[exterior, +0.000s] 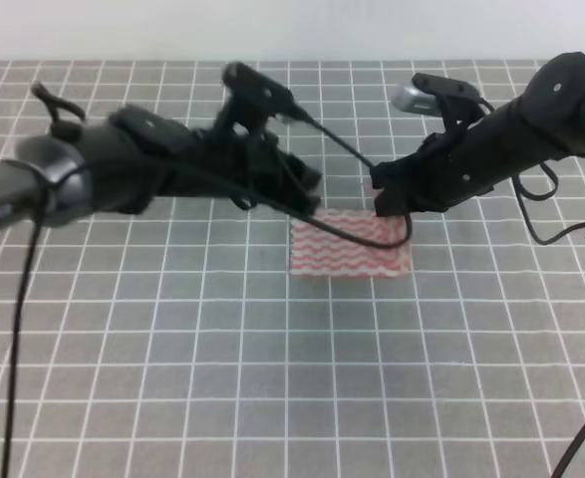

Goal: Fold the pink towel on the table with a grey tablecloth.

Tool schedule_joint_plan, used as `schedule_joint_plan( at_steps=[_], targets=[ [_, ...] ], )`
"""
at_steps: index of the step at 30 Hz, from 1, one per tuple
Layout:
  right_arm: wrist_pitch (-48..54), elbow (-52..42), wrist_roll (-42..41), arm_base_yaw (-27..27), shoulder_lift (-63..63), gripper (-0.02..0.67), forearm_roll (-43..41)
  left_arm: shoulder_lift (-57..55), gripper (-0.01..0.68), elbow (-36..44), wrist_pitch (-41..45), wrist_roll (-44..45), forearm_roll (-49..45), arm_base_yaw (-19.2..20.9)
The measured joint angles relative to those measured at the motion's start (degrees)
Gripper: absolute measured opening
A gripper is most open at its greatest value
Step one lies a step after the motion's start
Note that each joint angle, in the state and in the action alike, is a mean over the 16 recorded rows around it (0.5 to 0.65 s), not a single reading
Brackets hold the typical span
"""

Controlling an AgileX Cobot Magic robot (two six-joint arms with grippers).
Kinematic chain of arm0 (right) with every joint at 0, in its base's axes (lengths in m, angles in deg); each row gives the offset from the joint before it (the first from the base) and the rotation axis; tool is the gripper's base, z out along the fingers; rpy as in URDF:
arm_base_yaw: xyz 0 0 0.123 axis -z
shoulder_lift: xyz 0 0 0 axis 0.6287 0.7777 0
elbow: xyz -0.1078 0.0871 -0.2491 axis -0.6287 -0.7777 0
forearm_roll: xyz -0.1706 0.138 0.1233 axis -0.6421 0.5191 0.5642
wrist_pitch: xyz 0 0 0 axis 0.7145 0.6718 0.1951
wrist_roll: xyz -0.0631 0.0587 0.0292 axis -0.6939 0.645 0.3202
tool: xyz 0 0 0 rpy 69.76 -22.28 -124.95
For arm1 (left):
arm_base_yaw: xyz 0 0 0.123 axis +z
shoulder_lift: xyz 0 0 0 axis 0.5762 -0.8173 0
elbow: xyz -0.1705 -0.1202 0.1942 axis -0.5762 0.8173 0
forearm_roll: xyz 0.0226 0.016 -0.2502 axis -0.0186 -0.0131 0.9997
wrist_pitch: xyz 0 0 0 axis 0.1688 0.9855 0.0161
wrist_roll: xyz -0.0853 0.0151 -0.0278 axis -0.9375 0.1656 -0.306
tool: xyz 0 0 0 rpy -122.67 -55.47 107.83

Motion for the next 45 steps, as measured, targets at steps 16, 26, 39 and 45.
schedule_joint_plan(
  at_steps=[16, 26, 39, 45],
  targets=[
    [-3.1, 0.8, -0.2, -3.4, 2.2, -0.012, 3.9, 3.7, 0.248, 0.0, -0.4, 0.0, 1.7, 2.8],
    [-3.5, 3.4, -1.3, -5.1, 5.9, -0.012, 7.4, 3.7, 0.249, 0.0, -0.4, 0.2, 2.1, 2.8],
    [-4.2, 4.6, -2.1, -6.0, 8.0, -0.011, 8.7, 3.7, 0.249, 0.0, -0.4, 0.4, 2.1, 2.8],
    [-4.6, 4.7, -2.6, -6.1, 8.1, -0.011, 8.9, 3.7, 0.248, 0.0, -0.4, 0.5, 2.1, 2.8]
  ],
)
